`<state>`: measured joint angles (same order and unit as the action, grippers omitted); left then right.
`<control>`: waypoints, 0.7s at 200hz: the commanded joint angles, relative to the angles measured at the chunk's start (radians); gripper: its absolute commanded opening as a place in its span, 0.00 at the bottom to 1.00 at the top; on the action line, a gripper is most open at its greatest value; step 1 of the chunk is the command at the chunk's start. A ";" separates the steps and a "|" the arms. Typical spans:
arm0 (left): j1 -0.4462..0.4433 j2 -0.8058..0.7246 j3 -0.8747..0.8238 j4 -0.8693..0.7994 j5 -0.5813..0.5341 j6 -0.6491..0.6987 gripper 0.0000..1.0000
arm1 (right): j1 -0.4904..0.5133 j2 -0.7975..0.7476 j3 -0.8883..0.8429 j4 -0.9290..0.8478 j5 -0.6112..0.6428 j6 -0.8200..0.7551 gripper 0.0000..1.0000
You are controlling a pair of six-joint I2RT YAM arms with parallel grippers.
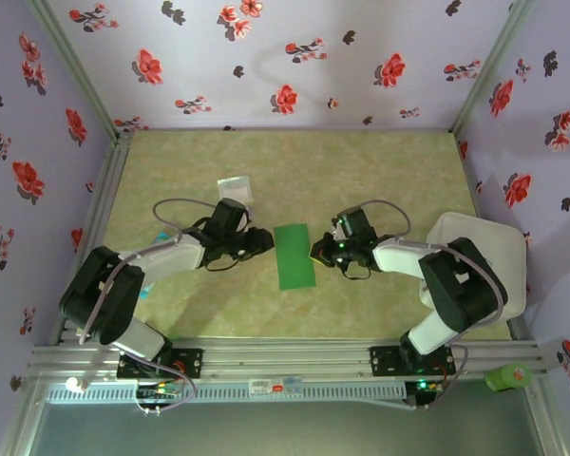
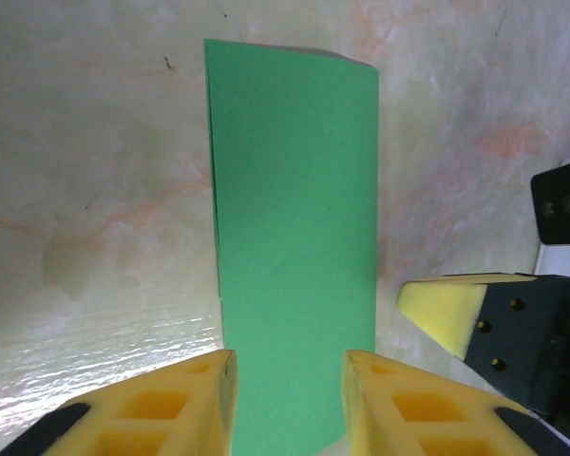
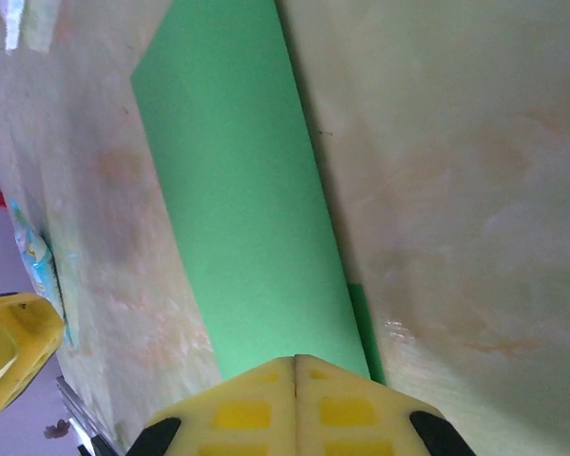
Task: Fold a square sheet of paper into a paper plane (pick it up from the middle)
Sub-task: Turn over the paper at the center of the table.
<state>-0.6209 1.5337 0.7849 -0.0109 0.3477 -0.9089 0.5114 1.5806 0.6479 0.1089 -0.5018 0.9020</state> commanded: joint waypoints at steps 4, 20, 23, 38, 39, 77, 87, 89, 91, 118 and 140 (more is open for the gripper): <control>0.002 0.029 0.008 0.038 0.042 -0.024 0.35 | 0.011 0.028 0.033 0.023 -0.036 0.009 0.05; 0.003 0.043 0.011 0.040 0.051 -0.027 0.36 | 0.017 0.039 0.031 0.031 -0.046 0.014 0.06; 0.003 0.045 0.010 0.040 0.051 -0.027 0.36 | 0.019 0.041 0.031 0.033 -0.047 0.015 0.06; 0.002 0.058 0.012 0.045 0.055 -0.028 0.36 | 0.024 0.056 0.035 0.036 -0.053 0.017 0.07; 0.002 0.059 0.012 0.045 0.056 -0.028 0.36 | 0.025 0.057 0.035 0.036 -0.053 0.016 0.07; 0.003 0.093 0.019 0.043 0.081 -0.036 0.36 | 0.024 0.086 0.017 -0.027 0.039 -0.003 0.05; 0.003 0.101 0.020 0.045 0.085 -0.039 0.37 | 0.024 0.097 0.000 -0.020 0.047 0.003 0.05; 0.002 0.102 0.019 0.045 0.087 -0.040 0.36 | 0.023 0.098 -0.004 -0.018 0.049 0.006 0.05; 0.003 0.104 0.020 0.046 0.089 -0.040 0.36 | 0.024 0.101 -0.009 -0.014 0.049 0.009 0.05; 0.002 0.115 0.013 0.055 0.103 -0.047 0.37 | 0.022 0.129 -0.049 0.038 0.042 0.058 0.05; 0.003 0.129 0.009 0.061 0.117 -0.056 0.36 | 0.024 0.134 -0.078 0.092 0.044 0.099 0.05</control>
<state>-0.6209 1.6413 0.7849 0.0299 0.4297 -0.9443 0.5304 1.6684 0.6262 0.1982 -0.5049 0.9409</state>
